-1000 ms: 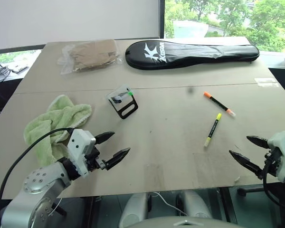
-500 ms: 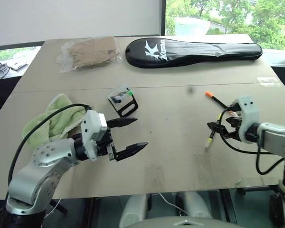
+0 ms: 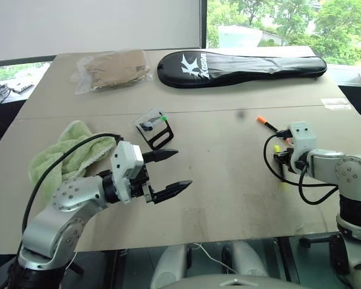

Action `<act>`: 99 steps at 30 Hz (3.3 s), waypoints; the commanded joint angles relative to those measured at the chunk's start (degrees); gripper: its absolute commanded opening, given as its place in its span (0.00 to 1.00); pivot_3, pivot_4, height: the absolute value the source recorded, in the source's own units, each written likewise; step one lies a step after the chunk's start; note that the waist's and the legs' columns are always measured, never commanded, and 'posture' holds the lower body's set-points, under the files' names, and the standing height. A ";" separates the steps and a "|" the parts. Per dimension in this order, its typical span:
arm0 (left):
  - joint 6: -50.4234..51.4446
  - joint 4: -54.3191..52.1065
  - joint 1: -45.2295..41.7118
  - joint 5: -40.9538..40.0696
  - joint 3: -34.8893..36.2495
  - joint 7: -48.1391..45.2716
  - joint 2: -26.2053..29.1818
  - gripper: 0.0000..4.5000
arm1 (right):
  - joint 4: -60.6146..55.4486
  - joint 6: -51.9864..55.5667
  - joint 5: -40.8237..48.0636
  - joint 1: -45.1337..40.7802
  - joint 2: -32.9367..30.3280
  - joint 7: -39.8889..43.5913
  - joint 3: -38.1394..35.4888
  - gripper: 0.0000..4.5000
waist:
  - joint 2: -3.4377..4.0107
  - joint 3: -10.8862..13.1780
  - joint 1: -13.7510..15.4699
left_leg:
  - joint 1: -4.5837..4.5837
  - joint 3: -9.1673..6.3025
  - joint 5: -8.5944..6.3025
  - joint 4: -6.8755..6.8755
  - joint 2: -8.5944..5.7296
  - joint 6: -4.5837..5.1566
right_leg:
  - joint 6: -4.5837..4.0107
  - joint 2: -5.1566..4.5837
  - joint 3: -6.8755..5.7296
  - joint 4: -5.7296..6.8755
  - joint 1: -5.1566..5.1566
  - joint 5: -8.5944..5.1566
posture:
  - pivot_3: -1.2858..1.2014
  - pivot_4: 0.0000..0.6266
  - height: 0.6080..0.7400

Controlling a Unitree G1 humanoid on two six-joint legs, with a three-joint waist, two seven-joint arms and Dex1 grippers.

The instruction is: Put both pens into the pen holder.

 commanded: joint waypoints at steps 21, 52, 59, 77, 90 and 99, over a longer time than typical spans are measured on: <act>-11.24 3.37 8.77 3.21 7.03 7.44 -11.13 1.00 | -3.09 -26.87 4.81 -8.62 0.94 32.25 5.23 0.02 | 0.00 0.07 -0.97 | -0.18 0.13 -0.02 -0.04 0.12 0.02 | 0.00 0.04 0.21 0.04 -0.32 0.01 | 0.52 0.24 1.00; 10.54 0.86 -8.42 -36.04 14.02 24.36 1.07 1.00 | 15.69 -54.48 -1.92 -23.65 27.88 49.75 14.87 0.02 | 0.02 0.09 -1.50 | -0.24 -0.18 0.04 -0.05 -0.12 -0.10 | 0.01 -0.15 -0.13 0.06 -0.45 0.02 | 0.52 0.24 1.00; 10.37 4.44 -16.19 -32.64 10.01 23.96 -0.35 0.52 | 13.54 -53.51 -2.40 -23.11 26.88 48.19 14.14 0.00 | 0.04 0.10 -2.47 | -0.24 -0.21 0.06 -0.08 -0.08 -0.13 | 0.01 -0.09 -0.10 0.09 -0.46 0.02 | 0.52 0.24 1.00; 3.16 2.86 -16.35 -16.44 8.95 22.04 -1.38 0.00 | 6.13 -51.11 0.98 -17.88 20.61 49.56 9.96 0.48 | 0.07 0.12 -2.18 | -0.27 -0.23 0.06 -0.06 -0.12 -0.13 | 0.01 -0.16 -0.08 0.05 -0.46 0.02 | 0.52 0.24 1.00; -21.15 7.29 -14.01 18.96 4.65 17.76 2.43 0.00 | -11.33 -56.19 -0.91 2.84 -6.80 58.58 2.58 0.89 | 0.09 0.17 -0.88 | -0.27 -0.05 0.05 -0.14 -0.12 -0.10 | 0.01 -0.14 0.06 -0.02 -0.42 0.02 | 0.52 0.24 1.00; -33.96 19.16 -16.31 26.94 0.70 14.72 -1.03 0.00 | -14.40 -57.73 -2.38 8.26 -9.41 55.05 1.09 0.89 | 0.00 0.23 -0.35 | -0.36 -0.10 0.04 -0.05 -0.07 -0.09 | 0.01 -0.14 -0.02 -0.04 -0.43 0.02 | 0.52 0.24 1.00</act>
